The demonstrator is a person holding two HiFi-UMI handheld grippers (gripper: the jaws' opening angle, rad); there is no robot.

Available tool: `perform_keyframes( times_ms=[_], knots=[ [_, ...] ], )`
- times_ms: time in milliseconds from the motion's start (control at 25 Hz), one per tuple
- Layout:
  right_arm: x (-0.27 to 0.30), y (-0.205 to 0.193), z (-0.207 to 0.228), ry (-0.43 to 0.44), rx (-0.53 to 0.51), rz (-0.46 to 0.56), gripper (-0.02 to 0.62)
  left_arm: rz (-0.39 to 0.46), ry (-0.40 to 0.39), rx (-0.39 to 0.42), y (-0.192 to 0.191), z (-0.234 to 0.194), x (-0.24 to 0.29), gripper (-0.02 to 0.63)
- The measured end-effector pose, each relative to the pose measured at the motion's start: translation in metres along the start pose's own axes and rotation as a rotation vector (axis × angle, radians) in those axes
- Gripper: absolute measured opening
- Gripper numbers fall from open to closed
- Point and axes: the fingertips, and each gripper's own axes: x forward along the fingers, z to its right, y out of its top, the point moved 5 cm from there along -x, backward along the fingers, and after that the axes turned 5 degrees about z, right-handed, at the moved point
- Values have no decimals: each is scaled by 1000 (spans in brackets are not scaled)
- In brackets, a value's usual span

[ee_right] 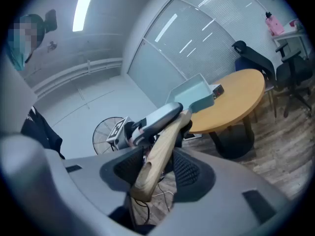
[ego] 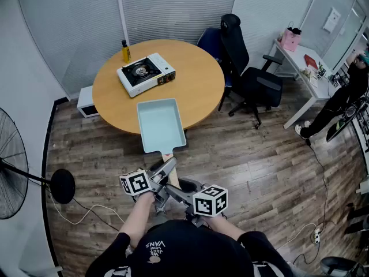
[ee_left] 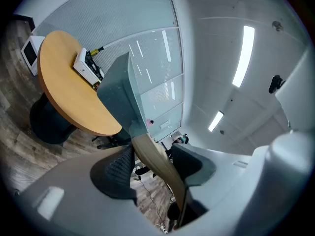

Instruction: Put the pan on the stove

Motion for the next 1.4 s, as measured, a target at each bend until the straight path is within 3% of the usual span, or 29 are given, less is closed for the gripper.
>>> perform_keyframes(
  times_ms=[400,680,920,1400],
  knots=[
    [-44,-21,-11,16,-12,-15,178,18,8,5,-42,26,-9,232],
    [-47,-23,-12,55,4,-7,190,33,15,-19,-49,25,-10,235],
    [-25,-13,0,36,7,2,209,9,5,-20,-32,9,3,235],
    [74,46,24,-23,-12,60,210,-55,-48,-33,70,-46,35,235]
  ],
)
